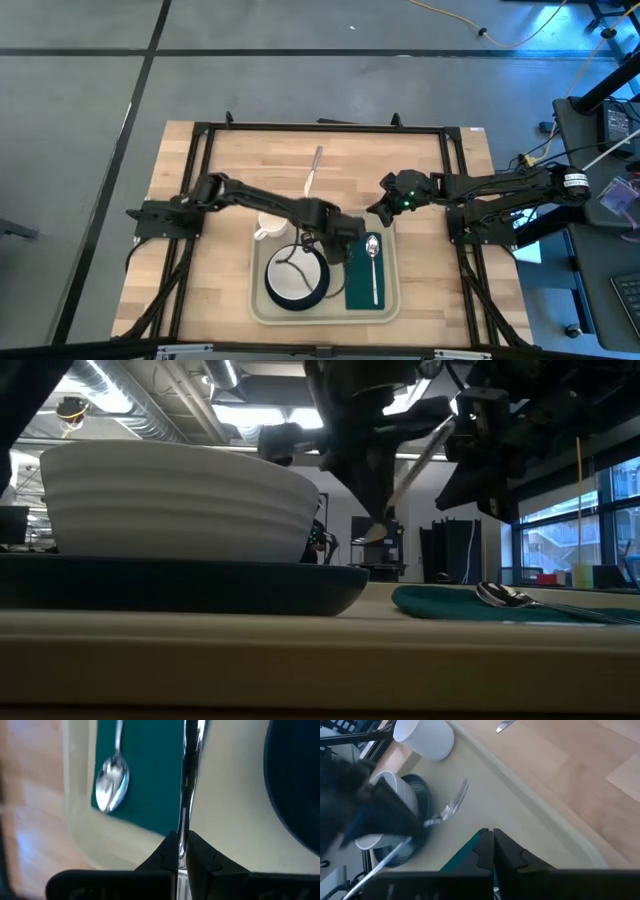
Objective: Set up tray
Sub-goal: Put the silver fork on the green napkin to the left of the silver spoon
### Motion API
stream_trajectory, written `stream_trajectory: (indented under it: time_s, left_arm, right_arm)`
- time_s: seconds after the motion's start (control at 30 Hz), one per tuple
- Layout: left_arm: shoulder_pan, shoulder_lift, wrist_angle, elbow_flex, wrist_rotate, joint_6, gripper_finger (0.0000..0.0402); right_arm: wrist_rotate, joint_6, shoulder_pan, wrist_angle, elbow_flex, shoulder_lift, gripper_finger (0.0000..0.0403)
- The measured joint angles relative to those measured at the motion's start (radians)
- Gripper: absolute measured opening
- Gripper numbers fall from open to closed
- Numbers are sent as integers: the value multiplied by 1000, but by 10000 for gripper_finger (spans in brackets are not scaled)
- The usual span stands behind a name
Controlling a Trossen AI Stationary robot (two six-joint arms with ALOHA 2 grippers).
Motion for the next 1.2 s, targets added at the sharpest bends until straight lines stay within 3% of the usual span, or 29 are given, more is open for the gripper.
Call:
stream_trajectory:
  time_s: [0.17,0.4,0.57,1.07,1.2]
  left_arm:
    - [-46,57,3,37,-97,82,8]
    - [-79,77,42,54,-110,205,8]
    - [-76,77,136,54,-112,124,8]
    - [-76,115,181,60,-31,-17,8]
    - [-80,127,180,59,-53,-15,8]
  right_arm:
    - [1,-1,0,-2,0,0,3]
    - [3,4,0,0,0,0,3]
    - [4,11,0,0,0,0,3]
    - [5,27,0,1,0,0,3]
    - [5,26,0,1,0,0,3]
